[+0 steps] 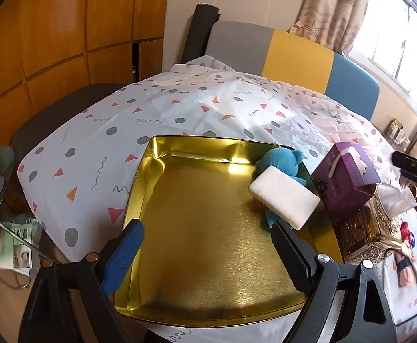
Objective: Organize soft objects
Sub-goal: 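Move the right gripper back and grasp the clear printed plastic packet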
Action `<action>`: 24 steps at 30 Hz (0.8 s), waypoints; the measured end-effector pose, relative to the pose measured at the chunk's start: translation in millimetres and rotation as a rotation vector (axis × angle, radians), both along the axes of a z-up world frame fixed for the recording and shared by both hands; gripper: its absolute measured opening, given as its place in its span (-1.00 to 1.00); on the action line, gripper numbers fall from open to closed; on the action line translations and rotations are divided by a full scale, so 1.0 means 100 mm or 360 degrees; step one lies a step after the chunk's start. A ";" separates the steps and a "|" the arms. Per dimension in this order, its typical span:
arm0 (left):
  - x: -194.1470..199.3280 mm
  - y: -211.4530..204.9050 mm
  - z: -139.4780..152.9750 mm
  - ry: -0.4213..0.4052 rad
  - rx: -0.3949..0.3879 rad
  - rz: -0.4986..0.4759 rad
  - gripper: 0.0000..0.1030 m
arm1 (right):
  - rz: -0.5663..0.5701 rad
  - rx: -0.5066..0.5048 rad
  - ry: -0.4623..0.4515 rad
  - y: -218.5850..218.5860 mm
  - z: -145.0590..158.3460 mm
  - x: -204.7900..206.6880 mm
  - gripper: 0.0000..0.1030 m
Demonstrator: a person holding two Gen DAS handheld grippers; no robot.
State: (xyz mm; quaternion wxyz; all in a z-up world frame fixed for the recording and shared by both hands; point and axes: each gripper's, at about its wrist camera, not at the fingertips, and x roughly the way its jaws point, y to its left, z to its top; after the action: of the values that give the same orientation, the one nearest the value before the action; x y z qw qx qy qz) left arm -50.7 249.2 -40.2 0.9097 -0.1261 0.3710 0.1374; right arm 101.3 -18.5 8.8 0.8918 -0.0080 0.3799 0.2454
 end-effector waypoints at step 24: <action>0.18 -0.73 -0.03 0.0094 0.0194 -0.0264 0.77 | -0.0739 0.0142 0.0284 -2.22 -0.89 0.37 0.58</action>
State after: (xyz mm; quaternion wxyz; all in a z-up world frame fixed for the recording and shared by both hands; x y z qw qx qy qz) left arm -32.6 176.3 -43.0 0.9127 -0.0352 0.3977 0.0876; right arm 138.8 -240.1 -79.8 0.8867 0.1404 0.4376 0.0502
